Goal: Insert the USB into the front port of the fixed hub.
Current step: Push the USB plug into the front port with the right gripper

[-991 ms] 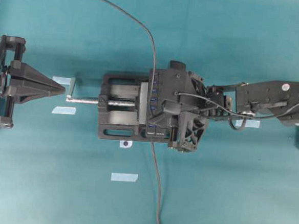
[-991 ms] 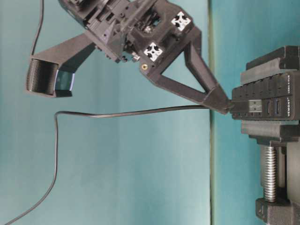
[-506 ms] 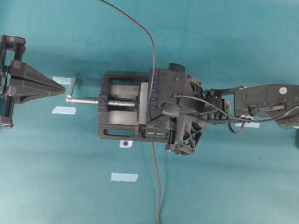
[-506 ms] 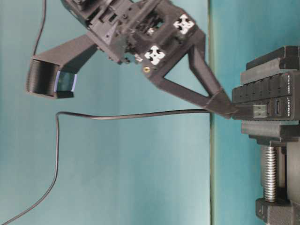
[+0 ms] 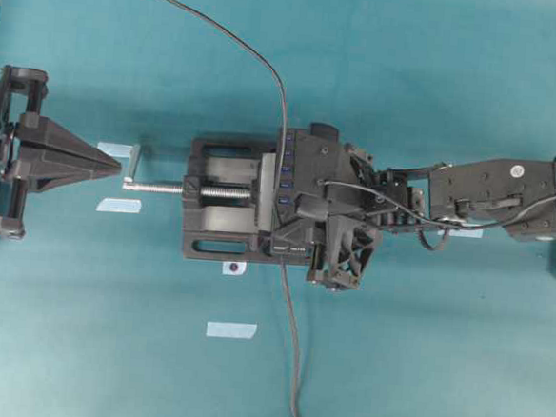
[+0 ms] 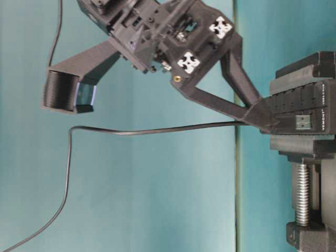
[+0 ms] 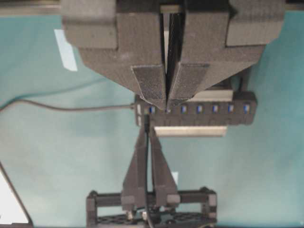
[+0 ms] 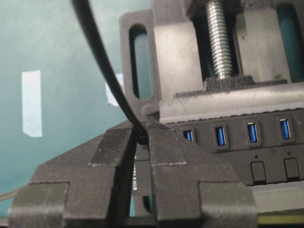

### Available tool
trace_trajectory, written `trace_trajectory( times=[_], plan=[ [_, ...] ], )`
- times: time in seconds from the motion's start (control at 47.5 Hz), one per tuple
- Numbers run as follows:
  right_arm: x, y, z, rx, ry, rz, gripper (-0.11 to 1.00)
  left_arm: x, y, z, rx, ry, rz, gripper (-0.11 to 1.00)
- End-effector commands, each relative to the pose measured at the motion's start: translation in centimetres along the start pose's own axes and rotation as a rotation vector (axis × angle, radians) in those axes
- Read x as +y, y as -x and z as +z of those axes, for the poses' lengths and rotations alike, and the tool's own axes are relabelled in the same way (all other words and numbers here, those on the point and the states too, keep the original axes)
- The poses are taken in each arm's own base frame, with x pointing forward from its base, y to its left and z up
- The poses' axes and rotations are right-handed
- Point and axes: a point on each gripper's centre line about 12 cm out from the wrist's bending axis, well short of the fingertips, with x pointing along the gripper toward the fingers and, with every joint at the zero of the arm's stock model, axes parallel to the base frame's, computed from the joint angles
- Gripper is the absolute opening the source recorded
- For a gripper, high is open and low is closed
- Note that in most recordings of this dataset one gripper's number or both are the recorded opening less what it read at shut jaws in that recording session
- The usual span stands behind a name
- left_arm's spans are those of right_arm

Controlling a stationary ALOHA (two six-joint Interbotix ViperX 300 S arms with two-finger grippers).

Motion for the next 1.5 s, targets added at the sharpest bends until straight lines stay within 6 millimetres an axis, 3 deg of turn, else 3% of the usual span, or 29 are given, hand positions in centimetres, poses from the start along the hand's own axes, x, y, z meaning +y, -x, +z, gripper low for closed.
trace_trajectory(
  times=[0.0, 0.485, 1.475],
  plan=[
    [0.09, 0.42, 0.81, -0.03, -0.01, 0.004, 0.07, -0.04, -0.06, 0.47, -0.014, -0.002, -0.002, 0.0],
    [-0.53, 0.44, 0.93, -0.025, -0.01, -0.009, 0.07, -0.04, -0.06, 0.34, -0.011, 0.0, -0.002, 0.0],
    [0.11, 0.41, 0.62, 0.006, -0.003, -0.002, 0.07, -0.04, -0.06, 0.21, -0.008, 0.001, -0.002, 0.0]
  ],
)
